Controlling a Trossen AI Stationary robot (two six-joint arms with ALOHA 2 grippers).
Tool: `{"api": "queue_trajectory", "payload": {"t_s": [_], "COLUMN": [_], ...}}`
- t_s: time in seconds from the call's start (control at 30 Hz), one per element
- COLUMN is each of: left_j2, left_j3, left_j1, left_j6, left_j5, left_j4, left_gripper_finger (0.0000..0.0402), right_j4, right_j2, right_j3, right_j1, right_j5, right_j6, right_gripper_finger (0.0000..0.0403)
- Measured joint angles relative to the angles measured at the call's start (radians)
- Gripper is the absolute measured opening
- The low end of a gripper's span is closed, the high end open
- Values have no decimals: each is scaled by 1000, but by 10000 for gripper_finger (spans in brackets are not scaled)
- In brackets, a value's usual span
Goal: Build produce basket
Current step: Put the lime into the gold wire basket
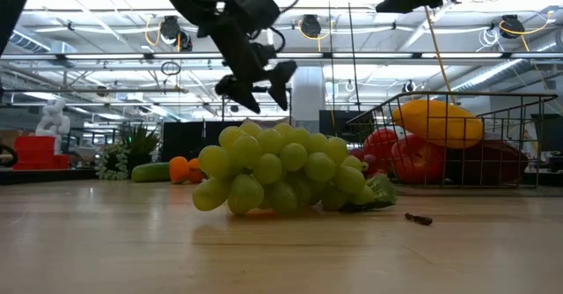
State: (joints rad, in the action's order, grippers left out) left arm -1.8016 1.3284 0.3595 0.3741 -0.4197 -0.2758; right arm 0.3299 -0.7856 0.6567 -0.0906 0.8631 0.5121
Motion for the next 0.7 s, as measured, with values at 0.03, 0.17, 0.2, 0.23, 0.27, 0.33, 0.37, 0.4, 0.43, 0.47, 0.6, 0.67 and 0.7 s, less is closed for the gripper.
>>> {"api": "queue_trajectory", "payload": {"t_s": [0.03, 0.17, 0.2, 0.23, 0.27, 0.33, 0.37, 0.4, 0.43, 0.47, 0.6, 0.67, 0.7], "left_j2": [-21, -99, -115, -126, -139, -161, -170, -181, -189, -193, -209, -219, -223], "left_j3": [15, 63, 70, 75, 80, 84, 84, 84, 84, 84, 84, 83, 84], "left_j1": [1, 7, 9, 11, 12, 18, 20, 23, 24, 27, 35, 41, 45], "left_j6": [-7, -22, -22, -22, -20, 1, 11, 23, 35, 47, 71, 79, 84], "left_j5": [6, 27, 27, 25, 22, 20, 20, 18, 13, 2, -52, -46, -37], "left_j4": [4, -7, -7, -12, -13, -10, -16, -15, -15, -22, -35, -33, -25], "left_gripper_finger": [349, 361, 367, 374, 382, 395, 397, 397, 395, 394, 393, 393, 393], "right_j4": [0, -1, -4, -6, -10, -15, -16, -18, -20, -21, -21, -22, -22], "right_j2": [0, 0, 0, 0, 0, 0, 0, 0, 0, 0, 0, 0, 0], "right_j3": [0, 0, 0, 0, 0, 0, 0, 0, 0, 0, 0, 0, 0], "right_j1": [0, 0, 0, 0, 0, 0, 0, 0, 0, 0, 0, 0, 0], "right_j5": [0, 0, 0, 0, 0, 0, 0, 0, 0, 0, -1, -1, -1], "right_j6": [0, 3, 4, 4, 4, 5, 5, 5, 5, 5, 10, 16, 17], "right_gripper_finger": [357, 357, 357, 357, 357, 357, 357, 357, 357, 357, 357, 357, 357]}}
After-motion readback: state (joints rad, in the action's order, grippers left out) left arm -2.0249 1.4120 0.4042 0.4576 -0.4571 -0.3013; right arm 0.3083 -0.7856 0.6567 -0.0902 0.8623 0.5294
